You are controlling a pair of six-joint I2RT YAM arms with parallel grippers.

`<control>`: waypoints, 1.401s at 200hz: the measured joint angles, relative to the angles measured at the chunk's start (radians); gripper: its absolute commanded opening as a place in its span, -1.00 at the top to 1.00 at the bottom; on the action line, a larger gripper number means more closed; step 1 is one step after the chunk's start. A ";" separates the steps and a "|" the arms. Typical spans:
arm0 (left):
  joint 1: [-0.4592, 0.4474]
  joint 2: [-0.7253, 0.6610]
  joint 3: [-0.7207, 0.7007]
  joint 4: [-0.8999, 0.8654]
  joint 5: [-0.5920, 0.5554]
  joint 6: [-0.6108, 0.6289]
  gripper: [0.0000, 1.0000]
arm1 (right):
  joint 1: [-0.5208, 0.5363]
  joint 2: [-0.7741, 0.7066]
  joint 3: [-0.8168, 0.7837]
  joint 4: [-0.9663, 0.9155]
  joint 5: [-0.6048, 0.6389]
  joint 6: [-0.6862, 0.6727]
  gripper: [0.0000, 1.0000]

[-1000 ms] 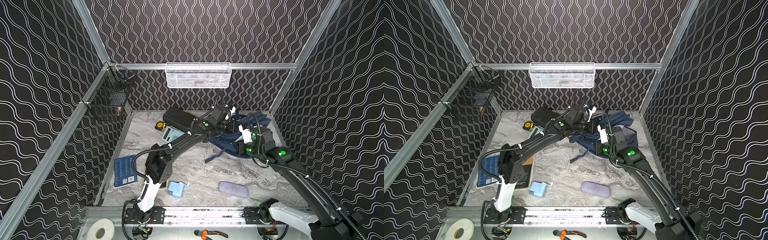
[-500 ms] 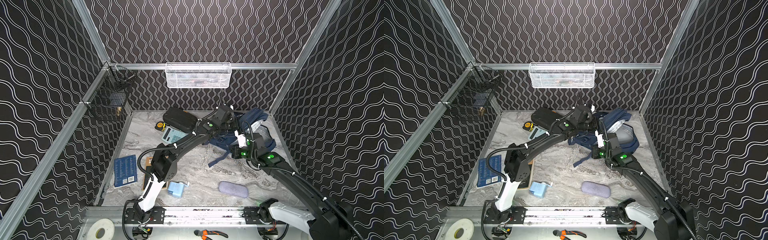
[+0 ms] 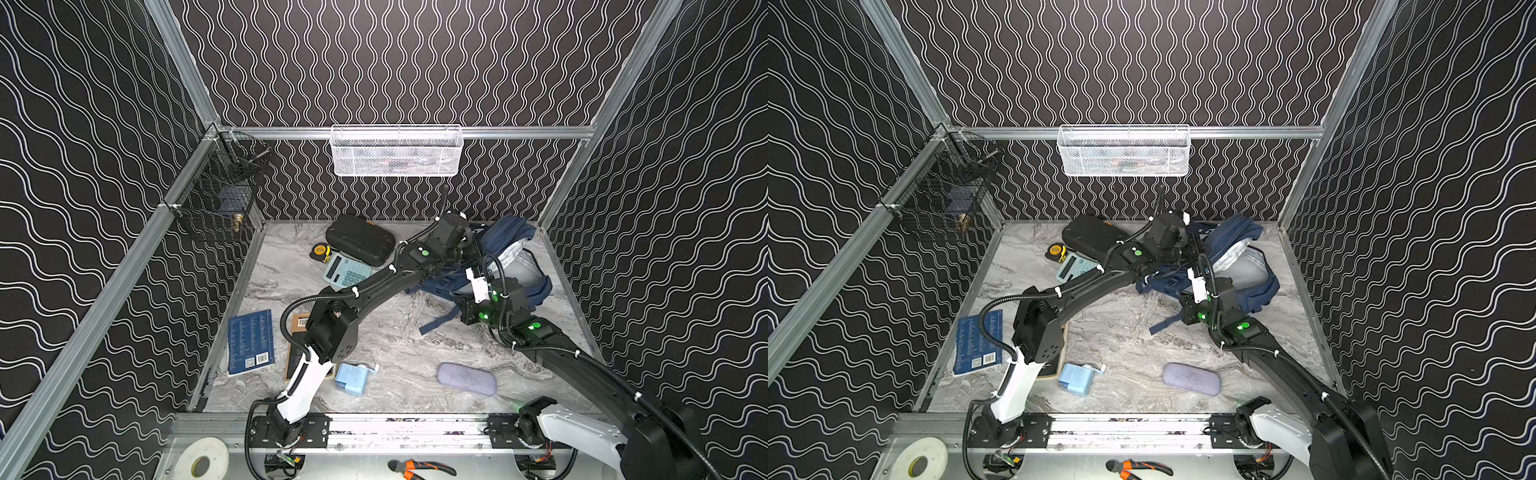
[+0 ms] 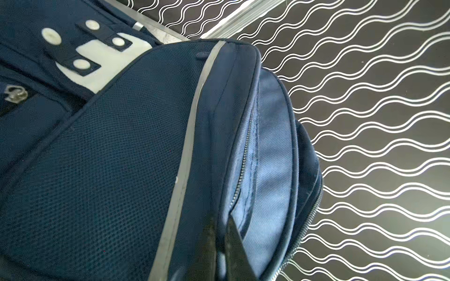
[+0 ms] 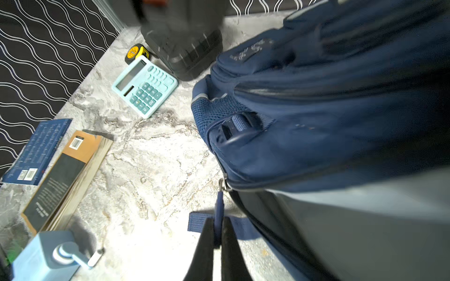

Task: Pack books, pencil case, and school supplies into a backpack
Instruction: Unzip the student bag at the center of the table.

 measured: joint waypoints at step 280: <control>0.270 -0.726 -0.446 -0.273 -0.142 0.486 -0.26 | 0.077 0.109 0.500 -0.477 -0.151 0.306 -0.12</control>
